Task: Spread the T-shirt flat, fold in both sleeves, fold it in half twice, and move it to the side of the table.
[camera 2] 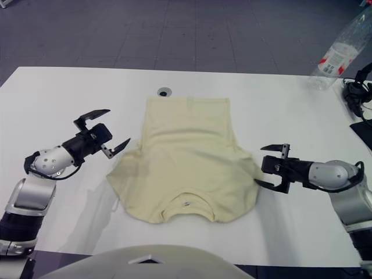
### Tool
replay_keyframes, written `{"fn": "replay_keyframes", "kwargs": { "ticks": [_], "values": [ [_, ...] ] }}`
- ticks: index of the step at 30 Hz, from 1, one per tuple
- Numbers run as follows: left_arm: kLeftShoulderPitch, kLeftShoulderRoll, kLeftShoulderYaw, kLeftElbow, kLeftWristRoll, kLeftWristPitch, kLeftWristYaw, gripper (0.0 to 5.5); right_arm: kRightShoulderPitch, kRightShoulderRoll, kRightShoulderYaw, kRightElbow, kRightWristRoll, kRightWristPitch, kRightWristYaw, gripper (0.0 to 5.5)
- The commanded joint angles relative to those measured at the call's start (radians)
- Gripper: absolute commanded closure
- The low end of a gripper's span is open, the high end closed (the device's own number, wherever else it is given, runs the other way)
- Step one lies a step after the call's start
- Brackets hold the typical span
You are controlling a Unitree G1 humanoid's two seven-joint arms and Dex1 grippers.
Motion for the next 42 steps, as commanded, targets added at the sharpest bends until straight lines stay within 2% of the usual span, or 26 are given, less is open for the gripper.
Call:
{"fn": "replay_keyframes", "kwargs": {
  "ticks": [1, 5, 10, 16, 19, 24, 27, 31, 35, 42],
  "values": [
    [0.014, 0.029, -0.002, -0.008, 0.019, -0.009, -0.016, 0.10, 0.078, -0.029, -0.105, -0.154, 0.098, 0.115, 0.068, 0.11],
    [0.022, 0.035, -0.004, -0.020, 0.025, -0.004, -0.024, 0.10, 0.033, -0.002, -0.150, -0.228, 0.131, 0.176, 0.039, 0.11],
    [0.041, 0.057, -0.007, -0.035, 0.029, -0.006, -0.050, 0.10, -0.028, 0.011, -0.159, -0.206, 0.115, 0.185, -0.010, 0.11],
    [0.075, 0.133, 0.011, -0.014, 0.013, -0.054, -0.129, 0.10, -0.073, 0.050, -0.177, -0.206, 0.126, 0.174, -0.064, 0.11],
    [0.127, 0.198, 0.055, -0.006, -0.017, -0.099, -0.182, 0.10, -0.174, 0.141, -0.131, -0.180, 0.122, 0.178, -0.154, 0.11],
    [0.191, 0.294, 0.106, 0.022, -0.018, -0.163, -0.247, 0.10, -0.280, 0.368, -0.045, -0.108, 0.103, 0.216, -0.357, 0.11],
    [0.218, 0.341, 0.098, 0.043, -0.014, -0.228, -0.292, 0.10, -0.244, 0.456, -0.021, -0.100, 0.102, 0.229, -0.424, 0.11],
    [0.226, 0.334, 0.023, 0.011, 0.007, -0.241, -0.336, 0.10, -0.201, 0.579, -0.033, -0.023, 0.134, 0.183, -0.497, 0.11],
    [0.202, 0.330, -0.027, 0.054, 0.065, -0.260, -0.324, 0.10, -0.199, 0.621, -0.060, 0.027, 0.162, 0.149, -0.520, 0.11],
    [0.197, 0.313, -0.077, 0.057, 0.036, -0.263, -0.357, 0.10, -0.205, 0.640, -0.067, 0.034, 0.182, 0.137, -0.529, 0.11]
  ]
}}
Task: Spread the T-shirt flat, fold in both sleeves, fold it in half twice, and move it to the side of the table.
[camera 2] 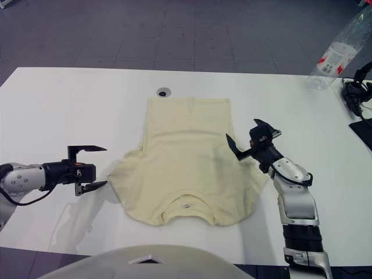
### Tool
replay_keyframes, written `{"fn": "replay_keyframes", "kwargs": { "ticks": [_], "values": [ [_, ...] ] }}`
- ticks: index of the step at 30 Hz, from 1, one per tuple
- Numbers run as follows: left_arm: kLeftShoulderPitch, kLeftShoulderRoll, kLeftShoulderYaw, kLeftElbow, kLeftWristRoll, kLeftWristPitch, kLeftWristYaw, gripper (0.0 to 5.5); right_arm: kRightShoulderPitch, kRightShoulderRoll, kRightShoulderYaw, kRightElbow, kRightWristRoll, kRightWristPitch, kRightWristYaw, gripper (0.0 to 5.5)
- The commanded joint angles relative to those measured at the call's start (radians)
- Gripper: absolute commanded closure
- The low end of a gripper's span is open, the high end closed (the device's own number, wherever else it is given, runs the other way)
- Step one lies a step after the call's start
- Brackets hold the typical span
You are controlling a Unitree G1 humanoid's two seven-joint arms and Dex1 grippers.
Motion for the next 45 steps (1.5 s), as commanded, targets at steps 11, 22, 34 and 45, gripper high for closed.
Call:
{"fn": "replay_keyframes", "kwargs": {
  "ticks": [11, 22, 34, 45],
  "values": [
    [0.045, 0.006, -0.099, 0.035, 0.003, -0.001, -0.060, 1.58, 0.000, 0.015, -0.005, -0.036, 0.024, -0.022, -0.007, 0.10],
    [0.056, 0.013, -0.113, 0.022, -0.012, 0.002, -0.080, 3.86, -0.003, 0.036, -0.019, -0.044, 0.034, -0.064, -0.029, 0.10],
    [0.057, 0.012, -0.113, 0.008, -0.013, 0.015, -0.080, 5.49, -0.044, 0.111, -0.103, -0.033, 0.125, -0.231, -0.069, 0.10],
    [0.023, -0.015, -0.096, -0.023, -0.060, 0.005, -0.071, 5.49, -0.039, 0.108, -0.086, -0.033, 0.120, -0.254, -0.049, 0.10]
  ]
}}
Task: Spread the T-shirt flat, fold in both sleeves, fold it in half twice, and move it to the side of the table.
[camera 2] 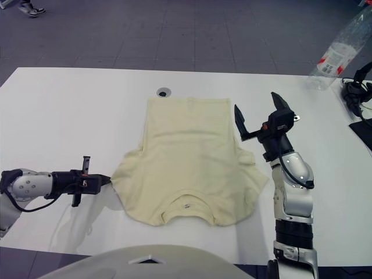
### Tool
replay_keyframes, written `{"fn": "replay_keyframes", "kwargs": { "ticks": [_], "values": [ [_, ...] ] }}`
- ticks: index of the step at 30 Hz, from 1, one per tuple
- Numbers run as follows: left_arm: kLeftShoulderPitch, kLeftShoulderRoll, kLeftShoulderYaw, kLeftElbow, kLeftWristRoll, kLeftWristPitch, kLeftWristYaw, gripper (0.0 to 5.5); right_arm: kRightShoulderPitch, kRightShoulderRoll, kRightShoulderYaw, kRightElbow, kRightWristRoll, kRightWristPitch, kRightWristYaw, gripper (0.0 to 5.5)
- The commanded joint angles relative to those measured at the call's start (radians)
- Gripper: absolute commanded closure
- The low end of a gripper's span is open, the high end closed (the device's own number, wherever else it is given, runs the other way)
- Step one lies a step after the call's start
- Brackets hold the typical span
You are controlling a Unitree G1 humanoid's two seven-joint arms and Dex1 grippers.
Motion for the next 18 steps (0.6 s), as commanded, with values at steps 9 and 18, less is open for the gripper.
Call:
{"fn": "replay_keyframes", "kwargs": {
  "ticks": [9, 18],
  "values": [
    [-0.094, -0.027, 0.027, -0.113, -0.173, 0.064, -0.063, 5.49, 0.015, 0.005, 0.031, -0.024, -0.005, -0.010, 0.008, 0.10],
    [-0.195, -0.036, -0.010, -0.142, -0.183, 0.108, -0.102, 5.49, 0.022, 0.016, 0.065, -0.044, -0.014, -0.005, 0.002, 0.10]
  ]
}}
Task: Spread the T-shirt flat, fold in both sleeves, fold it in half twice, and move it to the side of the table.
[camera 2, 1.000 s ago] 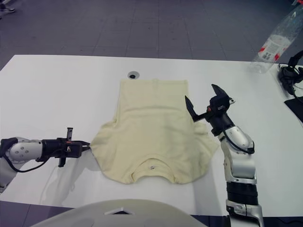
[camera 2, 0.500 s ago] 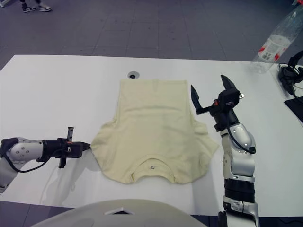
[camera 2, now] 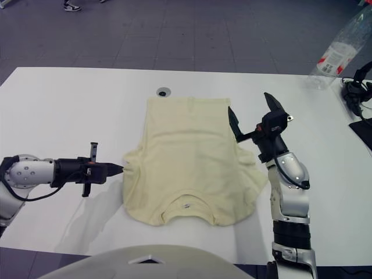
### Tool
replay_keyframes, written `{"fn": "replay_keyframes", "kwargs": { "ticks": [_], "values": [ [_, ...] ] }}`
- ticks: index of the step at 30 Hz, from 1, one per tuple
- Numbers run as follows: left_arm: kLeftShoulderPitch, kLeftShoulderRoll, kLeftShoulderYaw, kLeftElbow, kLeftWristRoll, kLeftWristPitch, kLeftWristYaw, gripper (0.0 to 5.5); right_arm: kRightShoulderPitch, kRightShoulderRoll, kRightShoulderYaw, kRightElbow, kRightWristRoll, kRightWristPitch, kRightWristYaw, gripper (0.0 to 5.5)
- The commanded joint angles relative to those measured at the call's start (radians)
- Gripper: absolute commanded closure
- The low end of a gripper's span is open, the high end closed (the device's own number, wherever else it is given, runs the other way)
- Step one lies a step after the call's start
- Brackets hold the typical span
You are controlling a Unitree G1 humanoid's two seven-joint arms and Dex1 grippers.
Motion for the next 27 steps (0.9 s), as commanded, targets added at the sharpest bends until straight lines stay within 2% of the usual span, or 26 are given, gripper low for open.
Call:
{"fn": "replay_keyframes", "kwargs": {
  "ticks": [1, 6, 20, 27],
  "values": [
    [-0.051, -0.007, -0.013, -0.013, -0.009, 0.013, -0.027, 5.49, 0.012, 0.008, 0.019, -0.026, -0.011, 0.007, -0.005, 0.10],
    [-0.113, -0.032, -0.060, -0.022, 0.003, 0.027, -0.052, 5.49, 0.024, 0.012, 0.038, -0.038, -0.021, 0.004, -0.011, 0.10],
    [-0.283, -0.225, -0.331, 0.069, 0.184, 0.035, -0.075, 5.49, 0.032, 0.029, 0.061, -0.050, -0.043, 0.003, -0.023, 0.10],
    [-0.294, -0.262, -0.369, 0.103, 0.210, 0.031, -0.076, 5.49, 0.036, 0.034, 0.067, -0.058, -0.045, 0.006, -0.031, 0.10]
  ]
}}
